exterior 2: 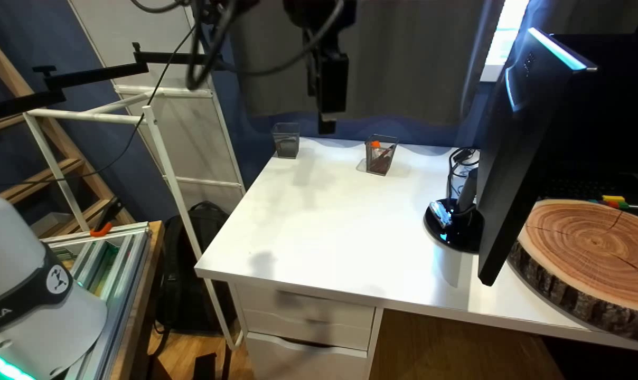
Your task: Put the metal in the right bin
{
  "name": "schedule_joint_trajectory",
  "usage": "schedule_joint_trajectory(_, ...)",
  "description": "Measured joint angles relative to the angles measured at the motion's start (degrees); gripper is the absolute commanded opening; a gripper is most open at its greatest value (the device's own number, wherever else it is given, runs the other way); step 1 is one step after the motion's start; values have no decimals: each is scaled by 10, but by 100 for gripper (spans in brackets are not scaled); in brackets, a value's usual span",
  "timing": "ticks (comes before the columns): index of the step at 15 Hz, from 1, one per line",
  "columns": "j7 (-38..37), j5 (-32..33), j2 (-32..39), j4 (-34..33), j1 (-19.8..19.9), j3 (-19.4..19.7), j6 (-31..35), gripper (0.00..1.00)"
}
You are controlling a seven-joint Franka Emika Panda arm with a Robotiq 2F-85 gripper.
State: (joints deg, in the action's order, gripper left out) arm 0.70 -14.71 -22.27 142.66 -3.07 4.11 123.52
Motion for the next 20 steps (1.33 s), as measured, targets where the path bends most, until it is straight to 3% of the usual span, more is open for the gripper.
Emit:
schedule_joint_trajectory(3,-15,-34,90,-8,-1,-6,162,100)
schedule_joint_trajectory(6,-20,-42,185,-29,-17,-38,310,100)
schedule_joint_trajectory(8,-28,-42,248,-49,-31,-62,368,100)
schedule_joint_trajectory(10,-31,-42,286,-69,-38,-70,385,100)
schedule_joint_trajectory(14,-31,-42,291,-80,-34,-69,385,100)
schedule_joint_trajectory(16,-89,-14,306,-88,-34,-68,372,100)
schedule_joint_trajectory(18,-175,43,361,-128,-60,-41,343,100)
schedule_joint_trajectory(20,-263,107,431,-186,-127,26,323,100)
